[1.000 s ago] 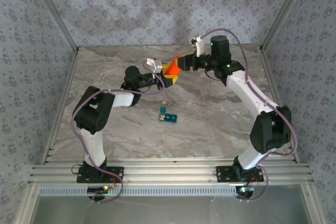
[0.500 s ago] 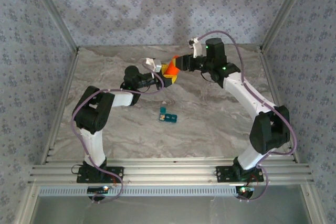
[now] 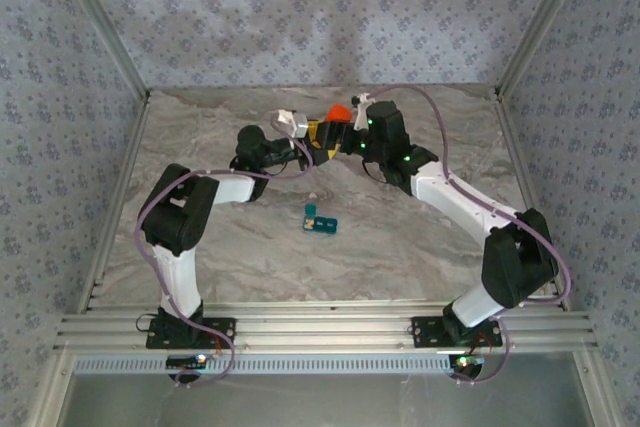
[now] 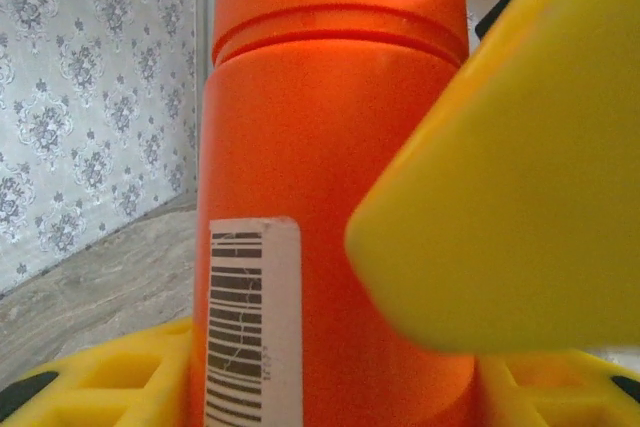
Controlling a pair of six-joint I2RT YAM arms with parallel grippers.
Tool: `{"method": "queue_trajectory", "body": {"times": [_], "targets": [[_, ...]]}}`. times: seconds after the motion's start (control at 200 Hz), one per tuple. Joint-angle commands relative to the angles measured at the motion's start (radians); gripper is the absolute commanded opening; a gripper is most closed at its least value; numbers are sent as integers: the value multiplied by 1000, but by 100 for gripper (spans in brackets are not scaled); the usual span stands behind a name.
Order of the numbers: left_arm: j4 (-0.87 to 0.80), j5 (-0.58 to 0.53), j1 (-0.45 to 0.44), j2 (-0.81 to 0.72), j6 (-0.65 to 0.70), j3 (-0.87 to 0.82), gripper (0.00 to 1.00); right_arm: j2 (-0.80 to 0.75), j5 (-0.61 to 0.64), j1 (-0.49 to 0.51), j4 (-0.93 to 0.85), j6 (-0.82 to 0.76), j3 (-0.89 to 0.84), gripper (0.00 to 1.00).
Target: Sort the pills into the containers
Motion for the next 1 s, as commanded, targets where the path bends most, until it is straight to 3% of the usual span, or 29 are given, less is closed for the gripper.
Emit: {"method": "queue_trajectory", "body": {"times": [0.0, 0.09, 0.37, 0.665, 0.855, 0.994], "targets": [[71, 1, 0, -17, -12, 23, 0, -102, -126, -43, 36, -111, 5, 86], [75, 1, -1, -19, -13, 20, 0, -140, -236, -89, 71, -180, -38, 87], [77, 1, 0, -21, -14, 17, 0, -58, -357, -208, -16, -261, 75, 85], [77, 2, -1, -20, -14, 17, 0, 40, -413, -180, -68, -294, 170, 81], [77, 1, 0, -20, -15, 17, 0, 67, -415, -170, -97, -301, 197, 72], [79, 2, -1, -19, -17, 17, 0, 75, -417, -163, -110, -308, 201, 73]]}}
